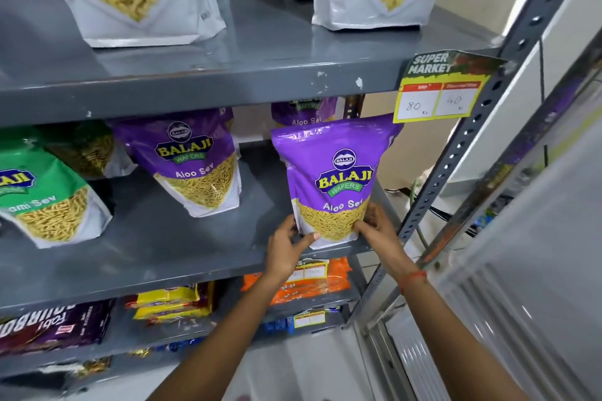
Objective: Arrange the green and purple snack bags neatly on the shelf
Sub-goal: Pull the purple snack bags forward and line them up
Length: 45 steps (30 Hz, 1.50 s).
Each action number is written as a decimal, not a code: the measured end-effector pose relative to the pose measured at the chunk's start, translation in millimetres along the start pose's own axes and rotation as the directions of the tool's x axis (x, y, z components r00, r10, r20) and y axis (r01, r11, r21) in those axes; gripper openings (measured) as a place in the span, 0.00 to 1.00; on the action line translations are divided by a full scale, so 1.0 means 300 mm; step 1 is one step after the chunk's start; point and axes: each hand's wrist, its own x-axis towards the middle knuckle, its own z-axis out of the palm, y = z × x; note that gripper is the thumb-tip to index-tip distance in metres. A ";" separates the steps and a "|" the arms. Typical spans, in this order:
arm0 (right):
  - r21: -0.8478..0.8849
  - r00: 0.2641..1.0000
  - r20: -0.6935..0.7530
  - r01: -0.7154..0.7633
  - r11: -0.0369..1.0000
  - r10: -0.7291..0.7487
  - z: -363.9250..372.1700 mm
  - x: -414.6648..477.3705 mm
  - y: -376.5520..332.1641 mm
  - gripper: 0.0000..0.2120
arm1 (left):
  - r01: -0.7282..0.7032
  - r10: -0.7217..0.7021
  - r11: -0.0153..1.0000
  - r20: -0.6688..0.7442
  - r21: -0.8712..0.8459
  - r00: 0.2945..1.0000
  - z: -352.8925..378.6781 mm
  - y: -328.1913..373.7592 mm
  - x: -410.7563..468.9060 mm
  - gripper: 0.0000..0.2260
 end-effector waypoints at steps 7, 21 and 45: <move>0.015 0.998 -0.039 0.051 0.999 -0.050 0.030 -0.051 -0.003 0.16 | 0.018 -0.018 1.000 -0.012 0.025 1.000 0.000 0.012 -0.029 0.17; -0.172 0.681 -0.681 0.207 0.963 -0.268 0.276 -0.198 -0.076 0.18 | -0.123 0.138 0.978 -0.079 0.167 0.987 -0.100 0.025 -0.049 0.36; -0.044 0.988 0.122 0.098 0.994 -0.092 0.854 0.172 -0.095 0.27 | 0.086 -0.096 0.994 -0.160 -0.071 0.982 -0.782 -0.189 0.167 0.22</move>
